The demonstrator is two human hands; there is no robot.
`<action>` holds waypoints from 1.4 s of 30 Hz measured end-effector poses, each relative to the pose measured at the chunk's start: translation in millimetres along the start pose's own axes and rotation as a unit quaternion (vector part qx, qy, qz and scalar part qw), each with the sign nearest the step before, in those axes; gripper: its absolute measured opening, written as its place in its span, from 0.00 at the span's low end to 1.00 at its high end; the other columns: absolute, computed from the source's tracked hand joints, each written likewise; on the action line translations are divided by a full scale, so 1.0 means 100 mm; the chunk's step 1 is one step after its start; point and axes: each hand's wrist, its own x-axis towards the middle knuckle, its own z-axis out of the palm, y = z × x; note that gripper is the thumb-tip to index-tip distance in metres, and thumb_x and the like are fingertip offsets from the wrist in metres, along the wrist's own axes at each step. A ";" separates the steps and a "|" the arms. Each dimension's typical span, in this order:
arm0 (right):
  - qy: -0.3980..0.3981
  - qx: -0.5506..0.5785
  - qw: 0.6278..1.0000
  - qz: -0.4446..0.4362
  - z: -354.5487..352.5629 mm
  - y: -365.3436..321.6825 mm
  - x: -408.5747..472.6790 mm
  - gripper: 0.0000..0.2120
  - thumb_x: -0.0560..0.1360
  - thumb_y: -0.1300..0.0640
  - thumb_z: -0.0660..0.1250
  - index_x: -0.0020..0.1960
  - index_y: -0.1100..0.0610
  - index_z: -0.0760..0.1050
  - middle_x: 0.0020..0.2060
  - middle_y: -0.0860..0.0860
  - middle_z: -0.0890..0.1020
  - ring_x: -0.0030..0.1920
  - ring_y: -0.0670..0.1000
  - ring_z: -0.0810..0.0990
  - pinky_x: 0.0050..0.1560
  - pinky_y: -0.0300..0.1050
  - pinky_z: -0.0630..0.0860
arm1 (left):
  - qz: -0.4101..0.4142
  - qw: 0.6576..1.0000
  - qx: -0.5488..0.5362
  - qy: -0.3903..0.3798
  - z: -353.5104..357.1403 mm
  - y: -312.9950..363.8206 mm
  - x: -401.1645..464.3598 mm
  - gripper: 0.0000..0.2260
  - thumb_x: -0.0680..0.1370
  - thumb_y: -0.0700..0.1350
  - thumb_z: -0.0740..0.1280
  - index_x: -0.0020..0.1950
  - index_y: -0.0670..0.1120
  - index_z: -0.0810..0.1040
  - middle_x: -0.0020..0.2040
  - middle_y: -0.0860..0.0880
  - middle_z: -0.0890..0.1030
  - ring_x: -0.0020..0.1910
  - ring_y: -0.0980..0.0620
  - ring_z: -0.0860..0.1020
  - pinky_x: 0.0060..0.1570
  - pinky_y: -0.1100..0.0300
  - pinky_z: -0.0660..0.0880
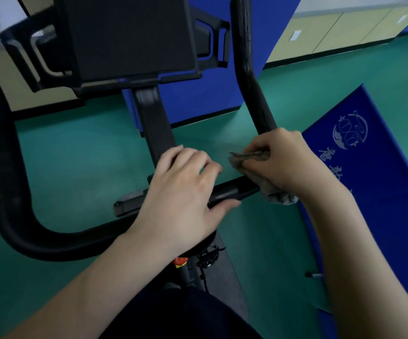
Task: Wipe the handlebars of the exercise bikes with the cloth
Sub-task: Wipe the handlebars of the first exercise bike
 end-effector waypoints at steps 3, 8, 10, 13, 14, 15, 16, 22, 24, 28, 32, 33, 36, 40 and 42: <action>0.021 -0.012 1.000 -0.011 0.00 0.05 0.01 0.04 0.72 0.58 0.70 0.46 0.54 0.83 0.38 0.50 0.80 0.40 0.48 0.77 0.36 0.33 0.68 | 0.006 0.999 0.005 -0.033 0.02 0.05 0.06 0.22 0.71 0.64 0.63 0.52 0.48 0.80 0.46 0.53 0.80 0.52 0.50 0.77 0.69 0.52 0.58; 0.105 0.005 0.994 -0.027 0.01 0.16 0.00 0.04 0.72 0.61 0.70 0.46 0.57 0.82 0.41 0.53 0.82 0.41 0.50 0.78 0.39 0.36 0.69 | 0.009 0.999 -0.019 -0.040 0.05 0.06 0.09 0.16 0.74 0.62 0.64 0.52 0.52 0.79 0.45 0.55 0.79 0.46 0.51 0.78 0.60 0.56 0.64; 0.146 0.033 0.988 -0.046 0.08 0.17 -0.10 0.05 0.71 0.62 0.71 0.47 0.58 0.82 0.42 0.53 0.82 0.42 0.51 0.78 0.42 0.36 0.70 | 0.004 0.999 -0.026 -0.032 0.05 0.05 0.08 0.15 0.73 0.61 0.64 0.52 0.53 0.79 0.45 0.55 0.79 0.45 0.52 0.77 0.57 0.57 0.64; 0.193 0.091 0.975 -0.065 0.22 0.18 -0.29 0.06 0.71 0.62 0.72 0.48 0.58 0.82 0.43 0.51 0.83 0.44 0.50 0.79 0.47 0.40 0.74 | 0.004 0.999 -0.029 -0.026 0.05 0.04 0.08 0.13 0.73 0.60 0.66 0.52 0.54 0.79 0.44 0.56 0.79 0.46 0.52 0.77 0.56 0.60 0.60; 0.213 0.109 0.969 -0.065 0.26 0.20 -0.34 0.06 0.72 0.62 0.72 0.49 0.58 0.81 0.43 0.51 0.82 0.45 0.49 0.79 0.47 0.41 0.74 | 0.005 0.999 -0.028 -0.028 0.05 0.04 0.08 0.13 0.73 0.60 0.66 0.52 0.55 0.79 0.45 0.56 0.79 0.47 0.53 0.77 0.56 0.61 0.59; 0.238 0.123 0.962 -0.062 0.30 0.22 -0.37 0.06 0.72 0.62 0.71 0.49 0.58 0.81 0.43 0.50 0.82 0.45 0.50 0.79 0.47 0.41 0.74 | 0.007 0.999 -0.027 -0.031 0.04 0.04 0.08 0.13 0.73 0.59 0.66 0.53 0.55 0.79 0.45 0.57 0.79 0.48 0.53 0.77 0.56 0.61 0.59; 0.267 0.134 0.953 -0.054 0.35 0.25 -0.40 0.06 0.73 0.62 0.70 0.50 0.59 0.80 0.43 0.50 0.80 0.45 0.50 0.78 0.46 0.40 0.73 | 0.010 0.999 -0.028 -0.035 0.03 0.03 0.08 0.13 0.73 0.59 0.66 0.54 0.55 0.79 0.46 0.57 0.79 0.48 0.53 0.77 0.57 0.62 0.59; 0.491 0.256 0.832 -0.002 0.89 0.20 -0.65 0.03 0.74 0.68 0.66 0.48 0.66 0.75 0.43 0.55 0.76 0.44 0.51 0.75 0.46 0.41 0.73 | 0.016 0.995 -0.085 -0.049 -0.01 -0.05 0.08 0.10 0.77 0.51 0.65 0.57 0.53 0.80 0.49 0.57 0.79 0.50 0.51 0.77 0.62 0.57 0.65; 0.519 0.306 0.798 0.000 1.19 0.05 -0.76 0.03 0.74 0.69 0.65 0.48 0.66 0.74 0.45 0.54 0.75 0.45 0.54 0.75 0.46 0.47 0.73 | 0.015 0.993 -0.103 -0.049 -0.01 -0.06 0.09 0.09 0.77 0.50 0.65 0.55 0.52 0.81 0.48 0.56 0.80 0.49 0.51 0.78 0.61 0.52 0.69; 0.502 0.414 0.759 0.003 1.62 -0.30 -0.87 0.08 0.75 0.65 0.65 0.53 0.57 0.71 0.49 0.46 0.72 0.53 0.50 0.75 0.54 0.43 0.71 | 0.022 0.991 -0.125 -0.047 -0.03 -0.05 0.09 0.12 0.74 0.52 0.64 0.53 0.52 0.82 0.47 0.56 0.80 0.44 0.52 0.80 0.56 0.50 0.73; 0.470 0.469 0.748 0.014 1.77 -0.36 -0.90 0.10 0.75 0.63 0.66 0.53 0.53 0.70 0.51 0.43 0.73 0.53 0.51 0.75 0.52 0.51 0.74 | 0.026 0.992 -0.121 -0.038 -0.02 -0.06 0.08 0.09 0.76 0.49 0.67 0.54 0.51 0.82 0.48 0.56 0.80 0.45 0.53 0.79 0.53 0.50 0.74; 0.466 0.470 0.750 0.008 1.78 -0.34 -0.91 0.10 0.74 0.63 0.66 0.52 0.52 0.70 0.50 0.43 0.73 0.53 0.51 0.75 0.52 0.51 0.74 | 0.024 0.992 -0.118 -0.037 -0.01 -0.06 0.08 0.09 0.75 0.49 0.67 0.54 0.51 0.82 0.48 0.56 0.80 0.45 0.52 0.79 0.53 0.50 0.74; 0.457 0.460 0.762 -0.021 1.79 -0.30 -0.88 0.09 0.73 0.66 0.64 0.50 0.54 0.71 0.48 0.43 0.72 0.51 0.49 0.75 0.51 0.44 0.72 | 0.020 0.993 -0.109 -0.032 0.00 -0.06 0.07 0.09 0.76 0.48 0.67 0.54 0.52 0.82 0.48 0.57 0.80 0.47 0.53 0.78 0.54 0.51 0.73; 0.459 0.476 0.750 -0.018 1.81 -0.28 -0.83 0.09 0.73 0.66 0.64 0.50 0.56 0.71 0.47 0.44 0.72 0.49 0.50 0.75 0.51 0.43 0.72 | 0.015 0.994 -0.101 -0.035 0.00 -0.05 0.08 0.08 0.76 0.47 0.68 0.54 0.52 0.82 0.48 0.58 0.79 0.48 0.55 0.77 0.55 0.53 0.72; 0.463 0.509 0.726 0.008 1.79 -0.32 -0.82 0.11 0.73 0.65 0.64 0.51 0.52 0.71 0.47 0.45 0.73 0.49 0.53 0.75 0.50 0.49 0.73 | 0.010 0.994 -0.100 -0.039 -0.01 -0.05 0.08 0.09 0.76 0.47 0.67 0.55 0.52 0.82 0.48 0.59 0.79 0.48 0.55 0.77 0.55 0.53 0.72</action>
